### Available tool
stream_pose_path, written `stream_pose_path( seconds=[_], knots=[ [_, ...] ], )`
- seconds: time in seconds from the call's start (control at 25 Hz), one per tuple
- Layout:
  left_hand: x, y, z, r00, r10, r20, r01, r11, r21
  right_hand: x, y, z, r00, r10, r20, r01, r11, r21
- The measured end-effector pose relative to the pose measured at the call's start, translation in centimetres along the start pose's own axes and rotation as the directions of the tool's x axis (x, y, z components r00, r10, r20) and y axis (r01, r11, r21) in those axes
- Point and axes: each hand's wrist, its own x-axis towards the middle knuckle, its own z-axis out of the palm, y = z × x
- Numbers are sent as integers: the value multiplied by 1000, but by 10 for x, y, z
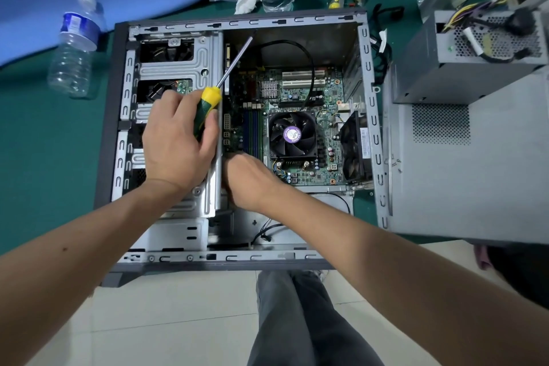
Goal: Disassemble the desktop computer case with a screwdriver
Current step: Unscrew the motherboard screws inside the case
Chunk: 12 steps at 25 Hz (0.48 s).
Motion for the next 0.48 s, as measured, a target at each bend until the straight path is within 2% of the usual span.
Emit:
stream_pose_path(
  seconds=[0.2,0.32,0.48],
  knots=[
    [-1,0,0,1000,-5,1,5,1000,-4,6,2,-1,998,-33,-44,34,999,13],
    [0,-1,0,1000,-5,1,5,1000,-1,4,4,-1,998,-69,-10,69,997,26],
    [0,-2,0,1000,-11,-1,11,1000,1,8,3,-2,989,-148,-8,147,988,-40]
  ],
)
